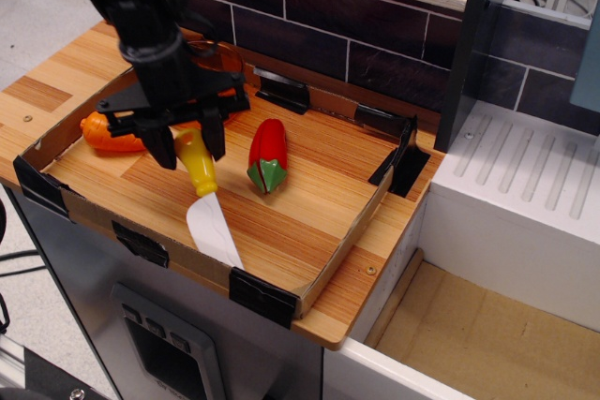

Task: Put knife in pot

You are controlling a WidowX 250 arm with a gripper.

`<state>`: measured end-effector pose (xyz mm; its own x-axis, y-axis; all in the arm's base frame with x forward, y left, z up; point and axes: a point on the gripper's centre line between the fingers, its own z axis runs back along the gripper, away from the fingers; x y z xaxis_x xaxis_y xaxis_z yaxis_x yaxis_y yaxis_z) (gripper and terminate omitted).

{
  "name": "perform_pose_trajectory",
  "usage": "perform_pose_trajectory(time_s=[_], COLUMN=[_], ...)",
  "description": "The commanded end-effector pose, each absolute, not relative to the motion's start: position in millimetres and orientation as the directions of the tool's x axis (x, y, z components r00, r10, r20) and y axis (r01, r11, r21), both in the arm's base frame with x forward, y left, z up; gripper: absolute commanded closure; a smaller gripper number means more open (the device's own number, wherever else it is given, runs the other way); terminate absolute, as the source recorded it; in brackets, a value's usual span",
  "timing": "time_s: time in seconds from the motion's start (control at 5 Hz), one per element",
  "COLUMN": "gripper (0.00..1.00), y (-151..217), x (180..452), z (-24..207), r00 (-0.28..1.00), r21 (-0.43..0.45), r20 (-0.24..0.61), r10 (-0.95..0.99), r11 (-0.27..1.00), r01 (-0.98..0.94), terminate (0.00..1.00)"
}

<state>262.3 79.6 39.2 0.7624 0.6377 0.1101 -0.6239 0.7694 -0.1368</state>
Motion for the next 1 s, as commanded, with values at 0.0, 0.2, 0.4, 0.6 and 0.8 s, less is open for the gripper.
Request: perform_pose_trajectory(time_s=[0.0, 0.2, 0.4, 0.6, 0.8], gripper=[1.0, 1.0, 1.0, 1.0, 1.0], y=[96, 113, 130, 147, 163], x=[292, 314, 330, 343, 352], z=[98, 107, 103, 92, 84], r00=[0.645, 0.58, 0.532, 0.518, 0.477], r21=[-0.243, -0.243, -0.214, -0.159, -0.135], r20=[0.156, 0.17, 0.145, 0.068, 0.028], r10=[0.748, 0.796, 0.834, 0.852, 0.879], r11=[0.662, 0.605, 0.552, 0.522, 0.476], r01=[-0.709, -0.759, -0.806, -0.838, -0.869], terminate=[0.0, 0.0, 0.0, 0.0, 0.0])
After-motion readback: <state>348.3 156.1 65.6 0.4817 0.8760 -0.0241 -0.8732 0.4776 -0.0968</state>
